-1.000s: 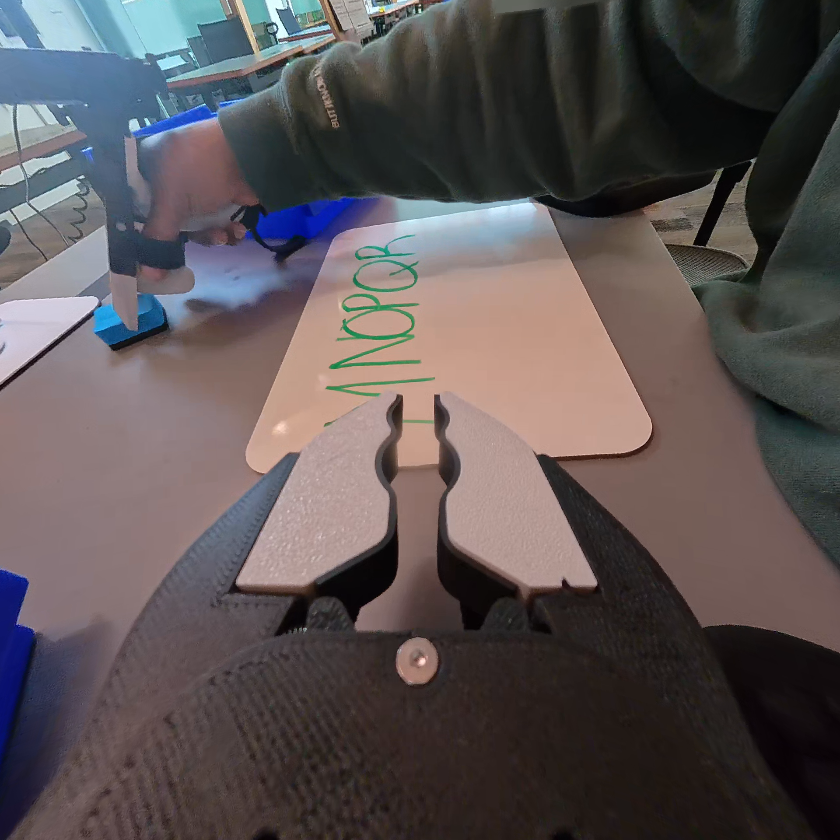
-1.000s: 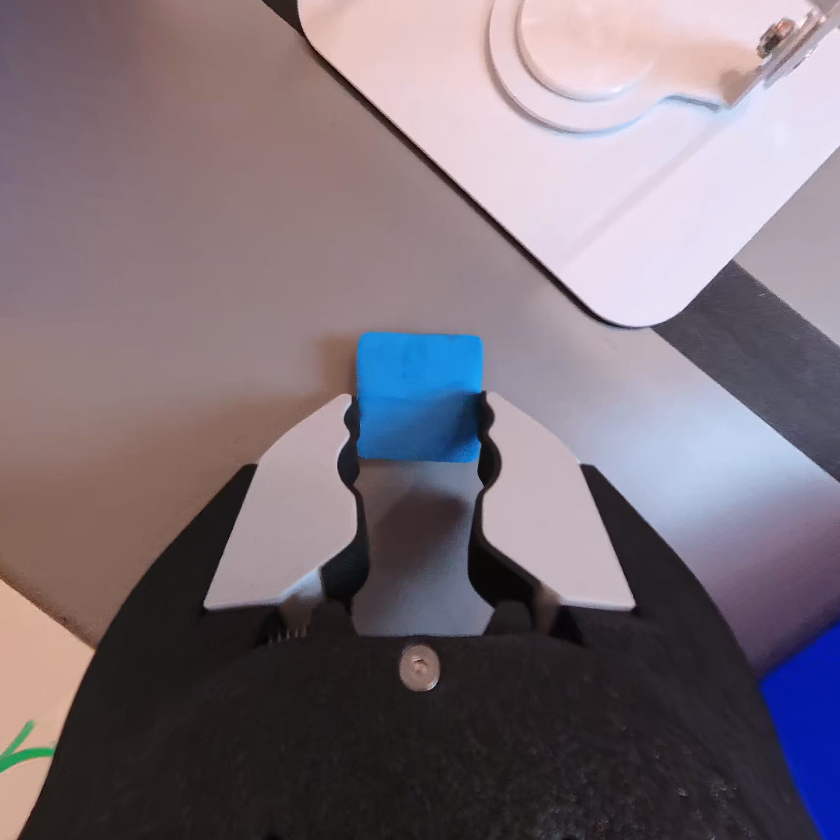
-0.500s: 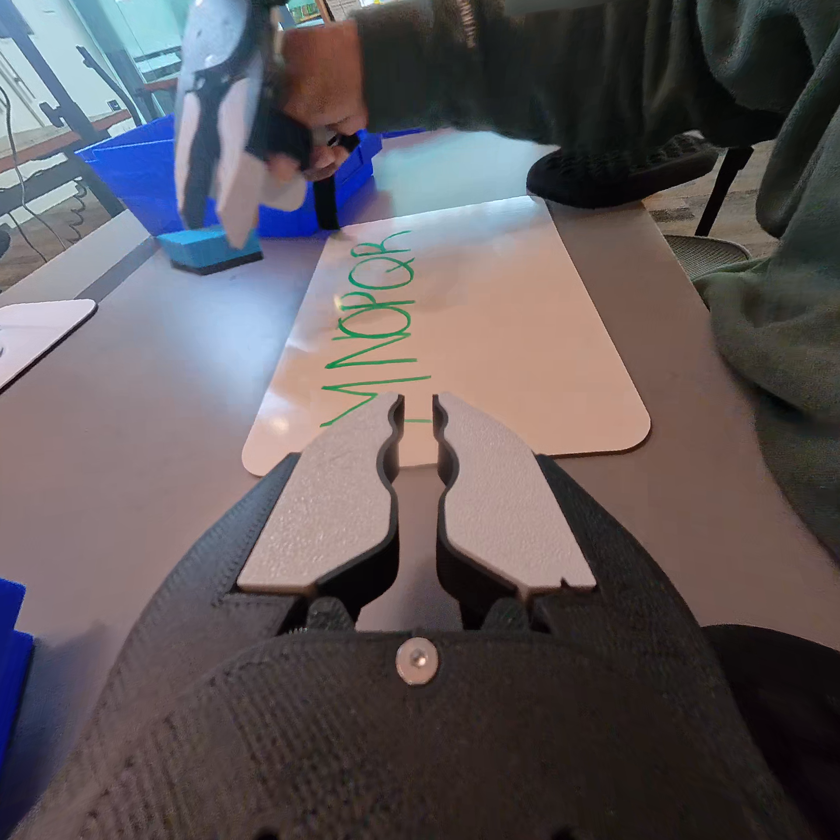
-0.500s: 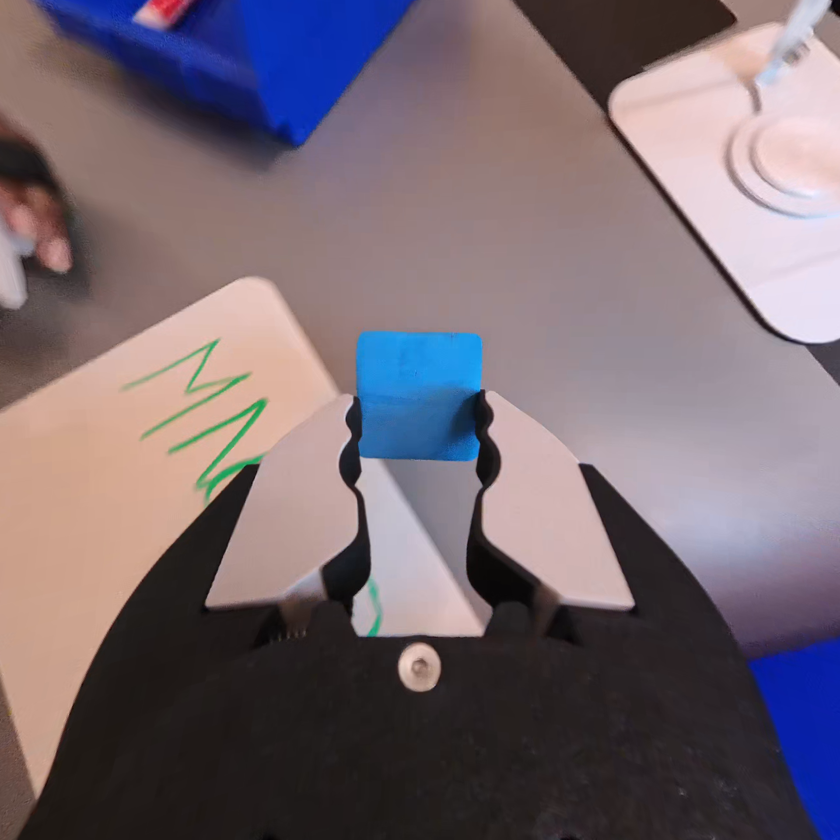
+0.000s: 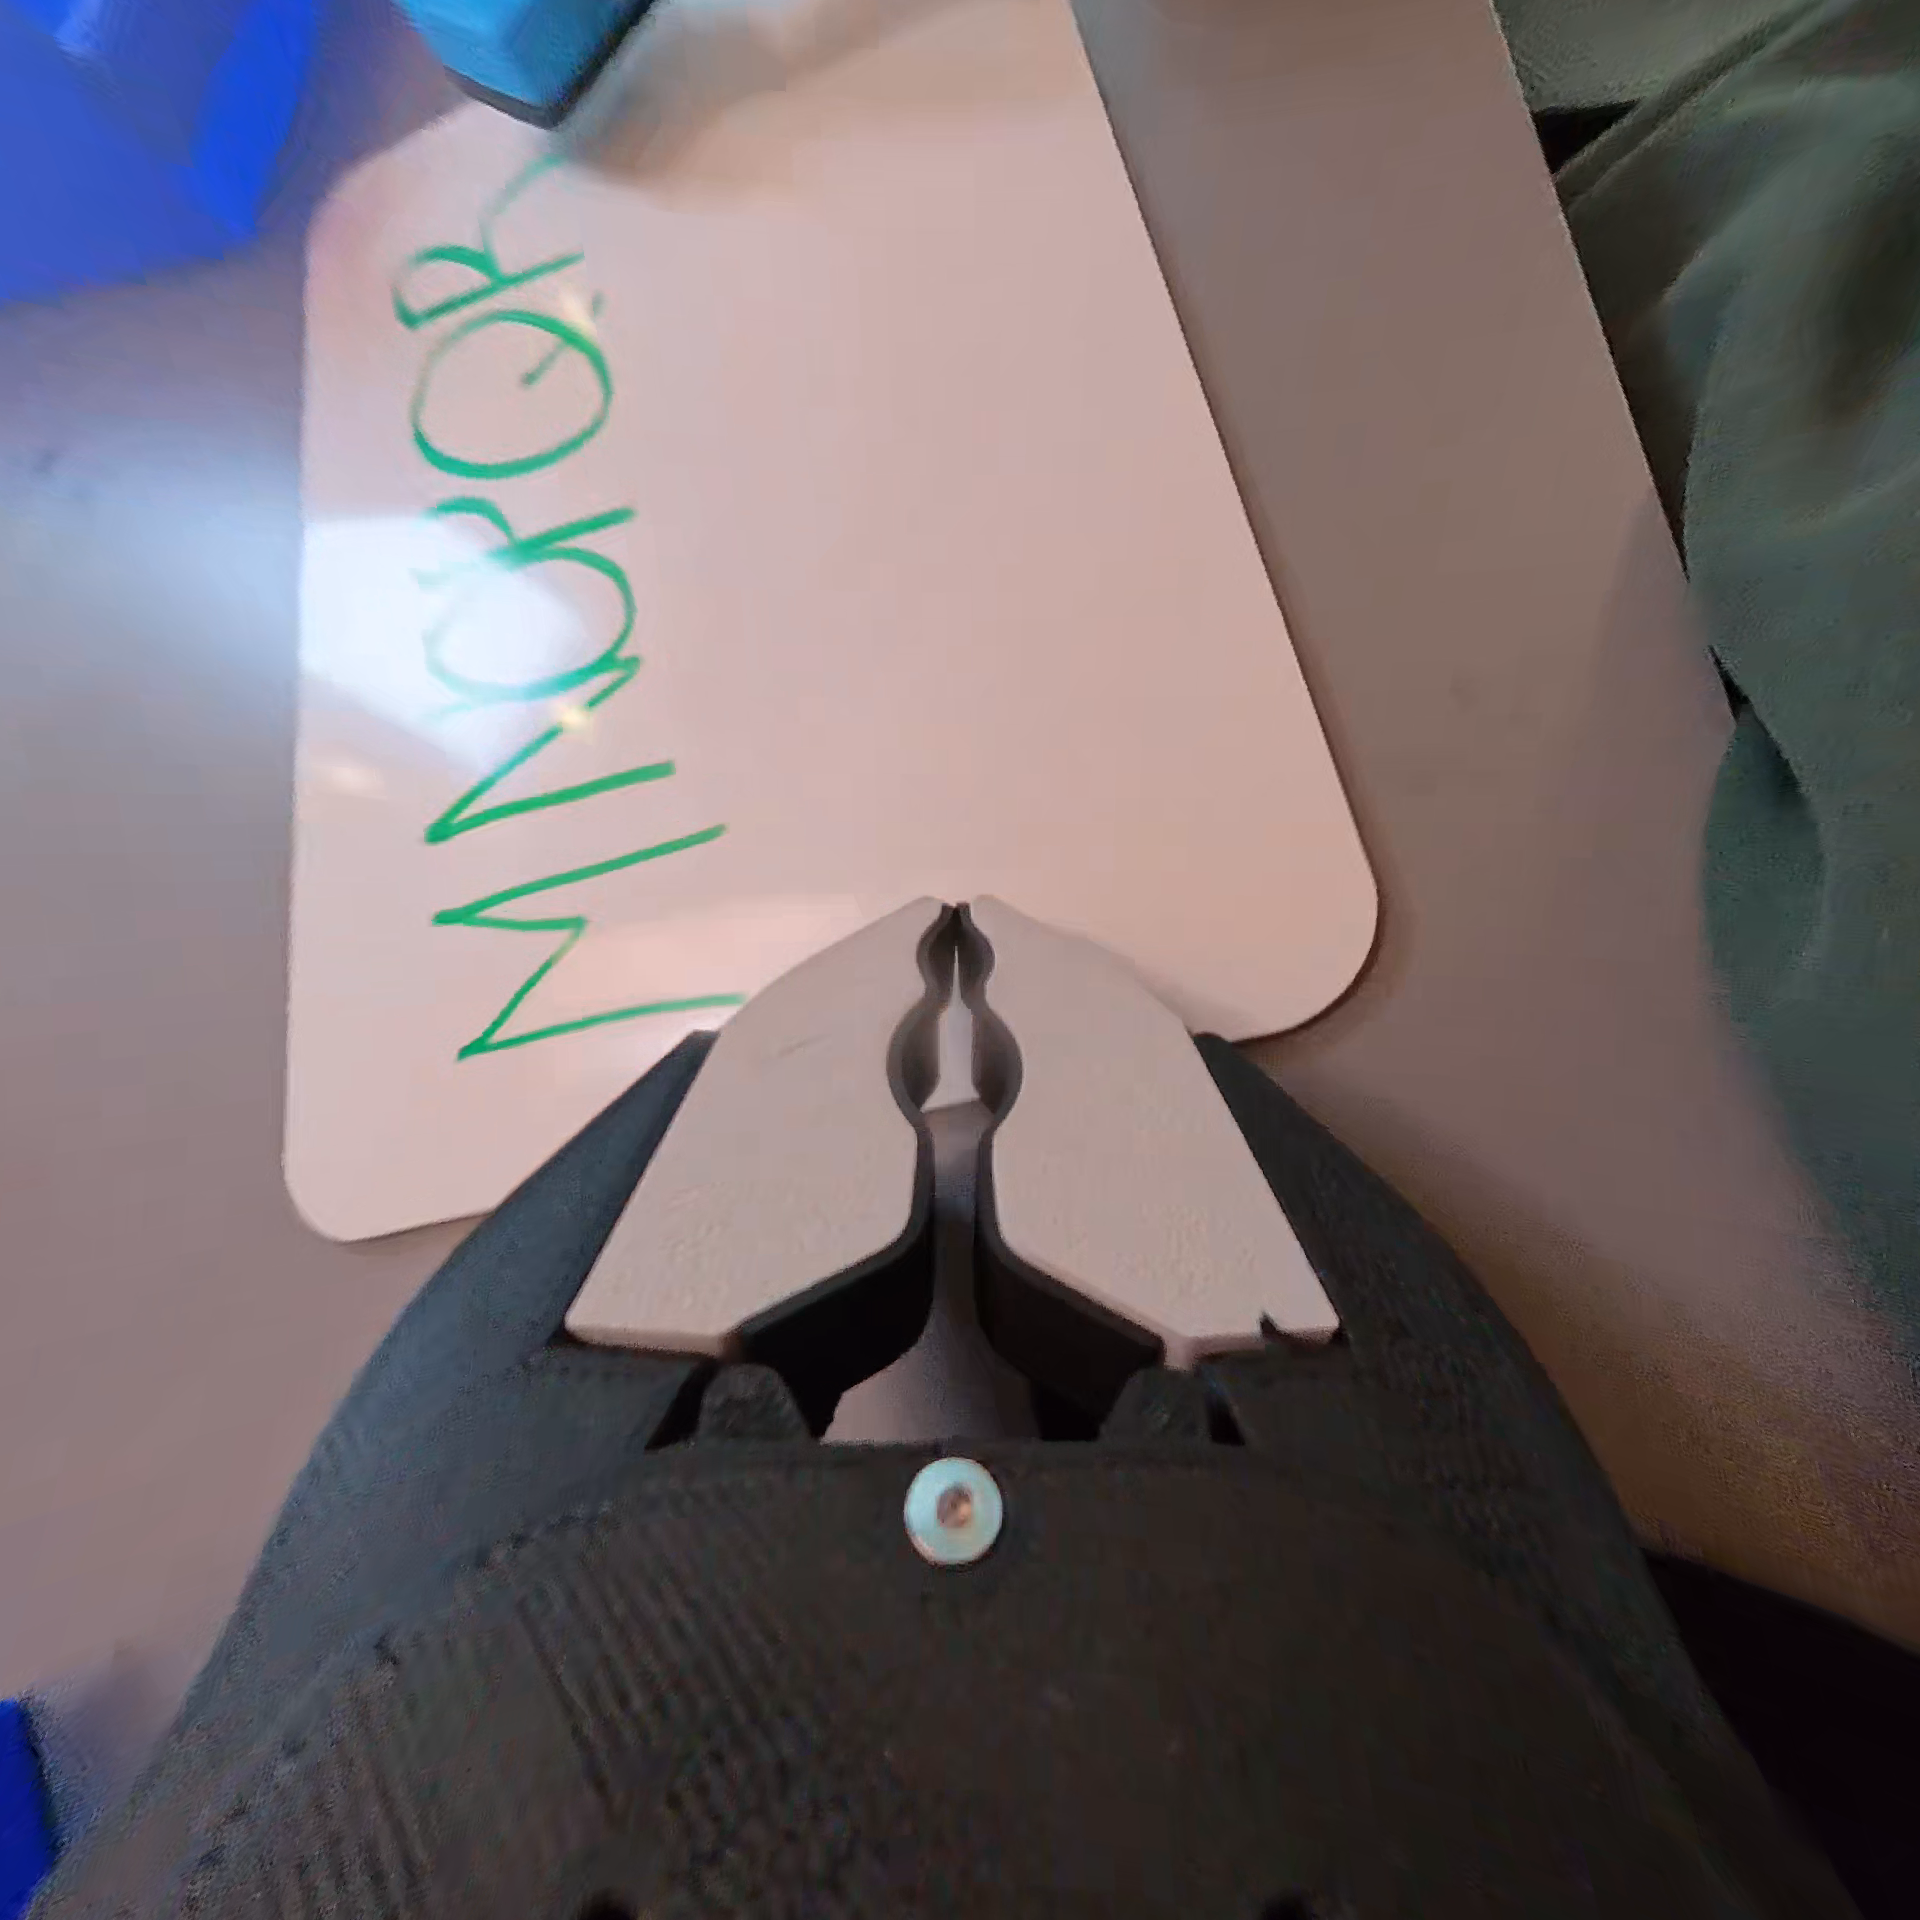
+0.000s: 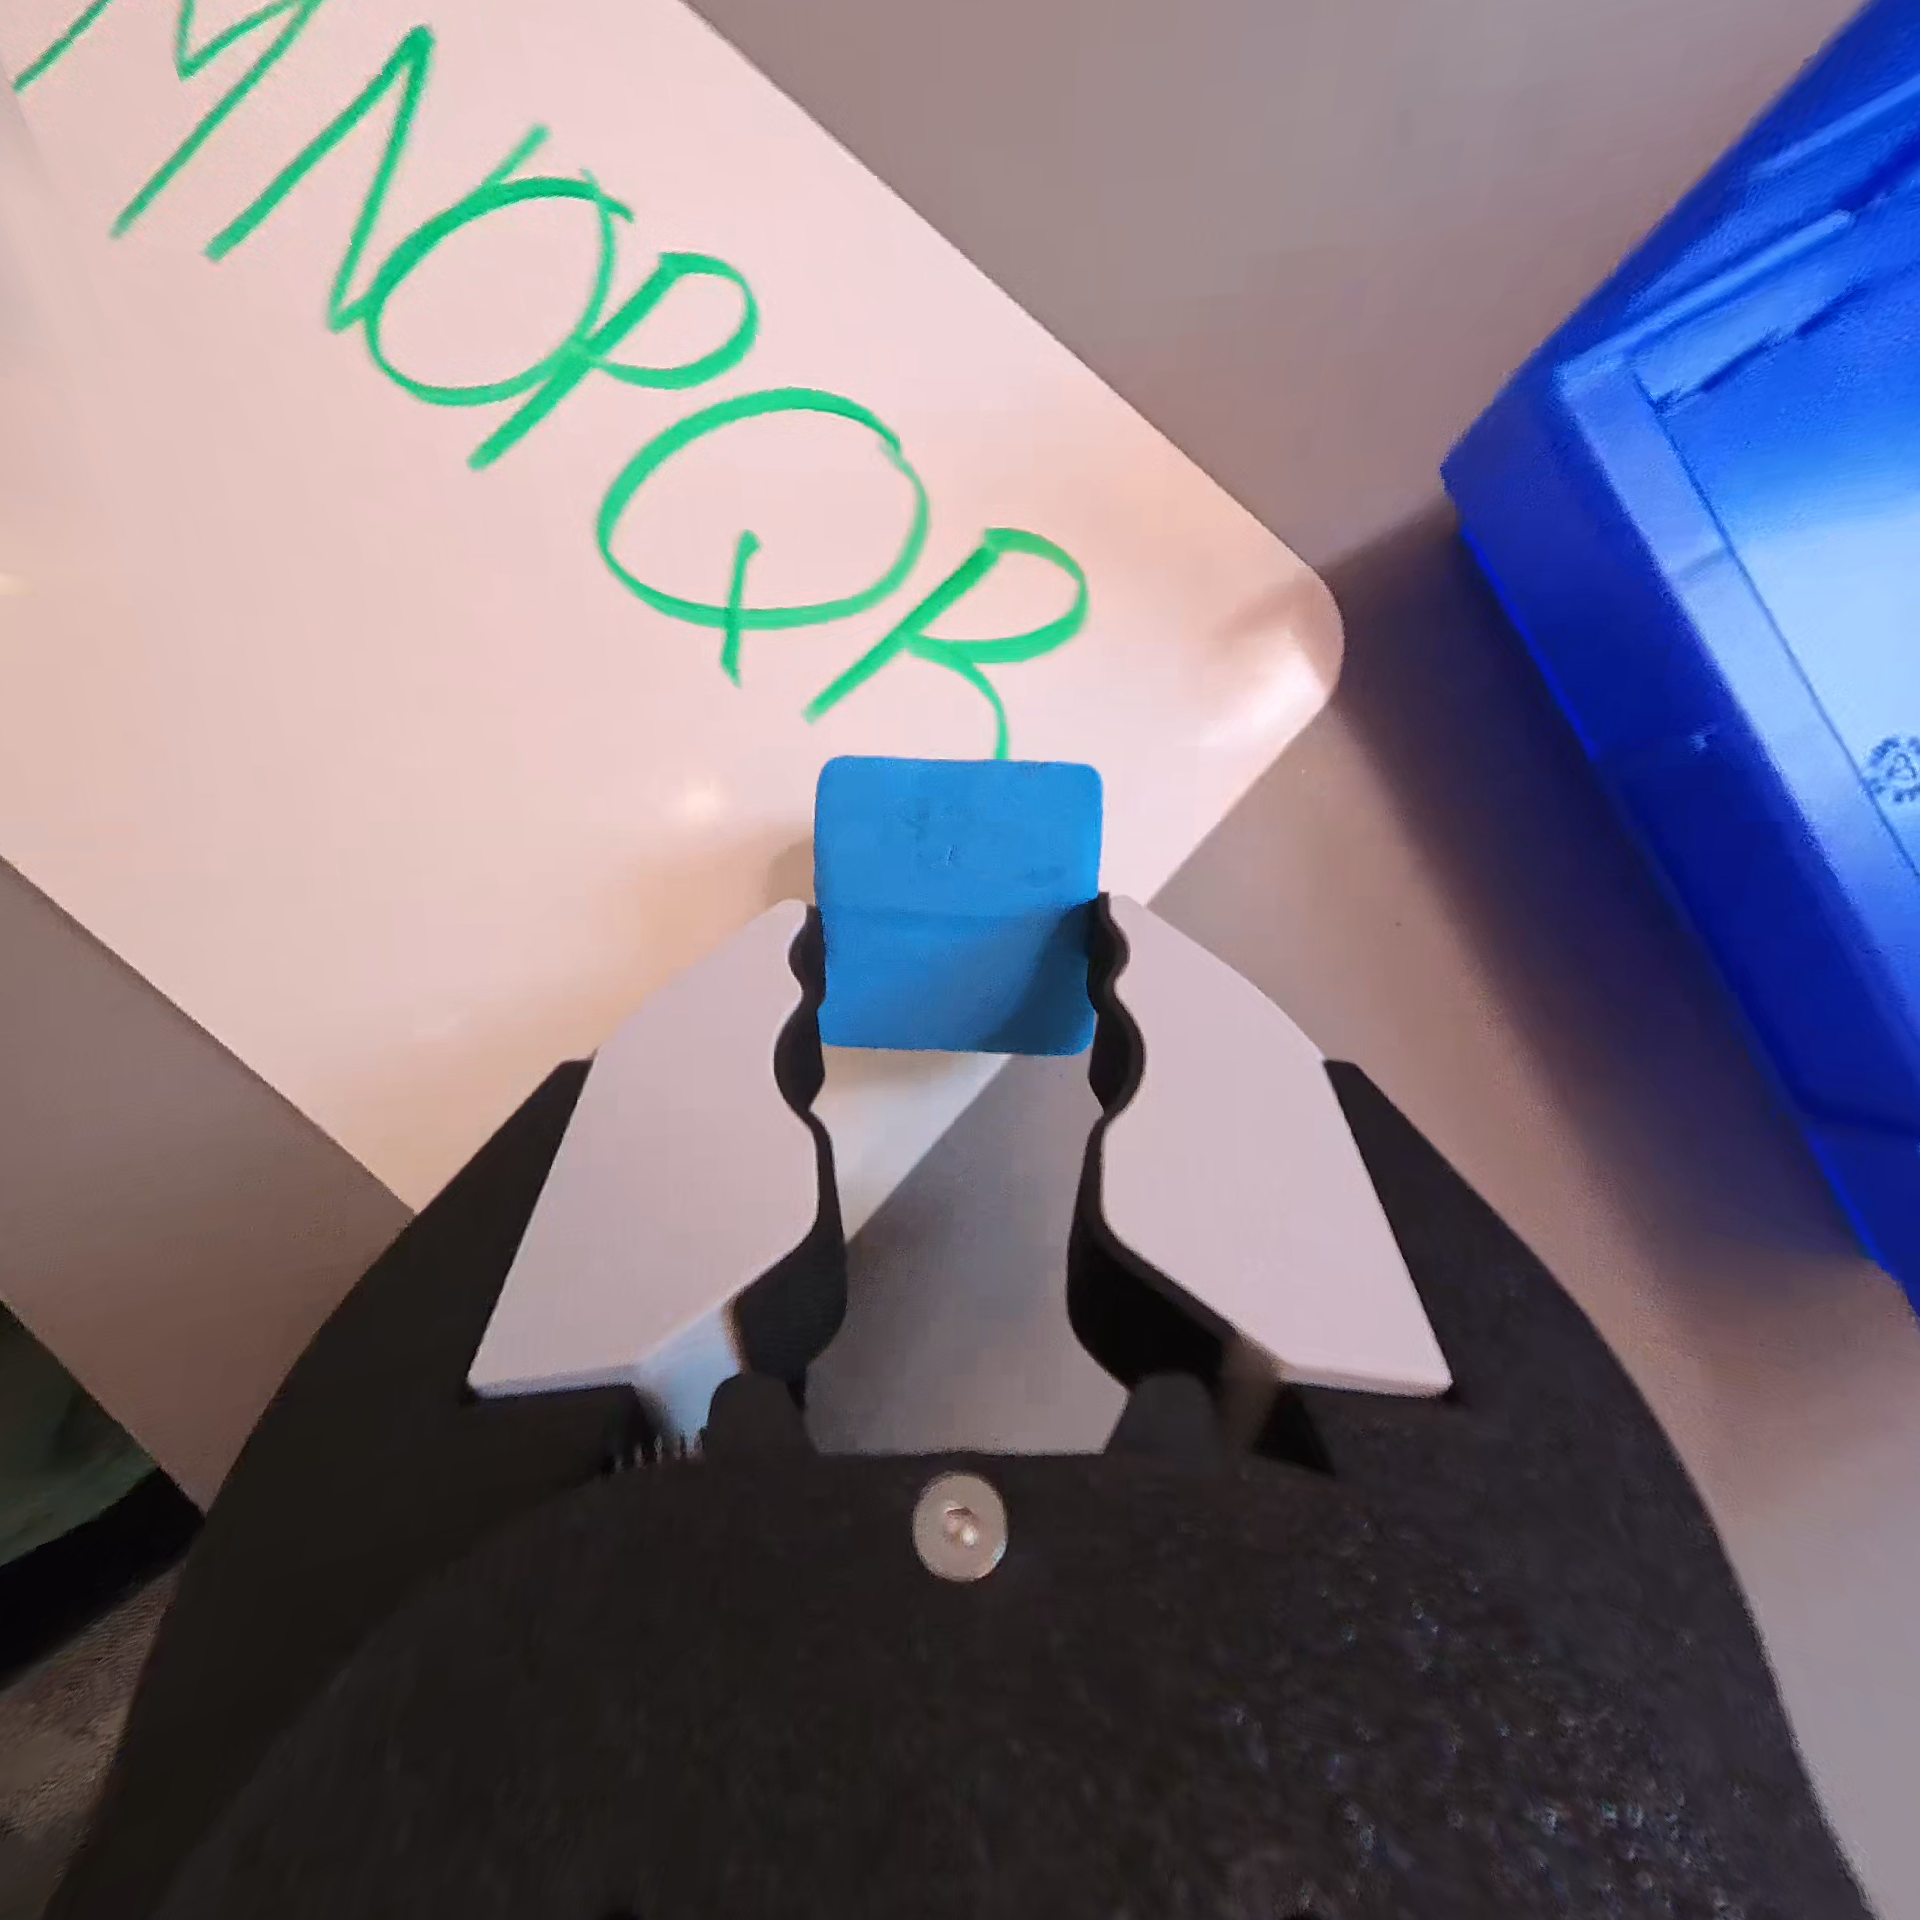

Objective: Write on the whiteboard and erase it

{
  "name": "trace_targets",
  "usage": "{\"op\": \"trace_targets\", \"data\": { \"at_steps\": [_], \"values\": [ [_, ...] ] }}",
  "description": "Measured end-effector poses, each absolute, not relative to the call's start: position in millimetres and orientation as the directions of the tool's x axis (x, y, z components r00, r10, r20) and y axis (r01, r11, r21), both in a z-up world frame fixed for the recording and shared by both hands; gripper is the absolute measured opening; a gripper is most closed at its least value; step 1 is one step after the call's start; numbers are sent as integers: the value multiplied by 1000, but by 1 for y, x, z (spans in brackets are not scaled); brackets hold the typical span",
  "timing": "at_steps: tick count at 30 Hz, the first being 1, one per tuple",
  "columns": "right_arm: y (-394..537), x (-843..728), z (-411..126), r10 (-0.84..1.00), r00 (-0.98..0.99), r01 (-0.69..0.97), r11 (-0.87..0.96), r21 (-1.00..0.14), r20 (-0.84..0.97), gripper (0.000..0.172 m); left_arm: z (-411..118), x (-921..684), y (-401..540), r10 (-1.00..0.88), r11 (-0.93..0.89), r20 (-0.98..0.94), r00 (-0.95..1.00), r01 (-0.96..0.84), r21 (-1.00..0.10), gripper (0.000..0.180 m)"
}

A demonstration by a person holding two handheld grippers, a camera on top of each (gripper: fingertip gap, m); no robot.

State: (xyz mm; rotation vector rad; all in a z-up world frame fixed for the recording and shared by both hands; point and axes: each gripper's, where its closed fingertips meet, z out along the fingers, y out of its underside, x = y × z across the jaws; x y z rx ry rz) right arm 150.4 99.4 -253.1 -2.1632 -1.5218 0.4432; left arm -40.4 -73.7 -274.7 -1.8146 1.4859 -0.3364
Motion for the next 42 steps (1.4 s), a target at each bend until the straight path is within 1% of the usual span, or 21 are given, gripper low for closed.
{"op": "trace_targets", "data": {
  "at_steps": [6,8,11,13,14,16,18,19,21,23,24,26,28,29,31,34,35,37,39,40,42],
  "values": [
    [124,141,-267,922,386,818,-343,-462,-2,49,-277,-14,-83,-961,-14,-208,183,-783,-622,0],
    [124,127,-269,925,379,816,-337,-470,-6,49,-277,-11,-82,-960,0,-219,173,-785,-619,0],
    [88,107,-269,962,272,856,-249,-453,-15,49,-277,-11,-82,-955,11,-240,177,-784,-620,0],
    [70,112,-269,976,217,890,-203,-409,-11,49,-277,-12,-85,-957,8,-229,176,-775,-632,0],
    [71,120,-269,974,227,897,-218,-384,-23,49,-277,-11,-87,-959,7,-221,176,-767,-642,0],
    [102,138,-270,942,335,878,-313,-362,-2,49,-277,-10,-88,-959,16,-227,168,-769,-639,1],
    [128,134,-270,913,408,841,-377,-388,-4,49,-277,-9,-87,-953,34,-255,164,-779,-626,1],
    [129,122,-269,917,398,839,-360,-409,10,49,-277,-8,-87,-950,38,-266,164,-784,-619,1],
    [100,93,-270,958,286,866,-259,-427,0,49,-277,-9,-87,-948,35,-271,169,-789,-613,1],
    [68,89,-270,985,174,906,-164,-389,-9,49,-277,-9,-88,-950,26,-260,173,-786,-618,1],
    [63,97,-270,988,151,921,-150,-359,-25,49,-277,-9,-89,-952,21,-251,173,-783,-622,1],
    [95,117,-270,966,259,913,-249,-325,-11,49,-277,-8,-90,-956,24,-243,165,-781,-624,1],
    [132,117,-270,928,373,867,-353,-351,-11,49,-277,-6,-90,-956,33,-248,157,-782,-622,1],
    [137,105,-270,928,373,861,-346,-372,0,49,-277,-5,-91,-957,31,-246,157,-782,-622,1],
    [110,74,-270,967,255,883,-236,-405,-6,49,-277,-6,-92,-955,33,-250,158,-783,-622,1],
    [57,82,-270,998,63,945,-69,-319,-32,49,-276,-5,-93,-959,25,-235,161,-773,-634,1],
    [60,94,-270,995,85,952,-97,-292,-54,49,-276,-5,-93,-959,27,-236,159,-775,-632,1],
    [108,116,-270,968,253,933,-246,-262,-11,49,-276,-4,-93,-958,33,-241,153,-779,-626,1],
    [141,107,-270,929,370,881,-359,-309,-24,49,-276,-5,-94,-955,38,-253,153,-785,-619,1],
    [139,93,-271,938,345,887,-329,-325,-8,49,-276,-5,-94,-955,36,-253,155,-786,-617,1],
    [96,71,-271,983,180,933,-177,-313,-19,49,-276,-5,-95,-958,26,-237,159,-779,-626,1]
  ]
}}
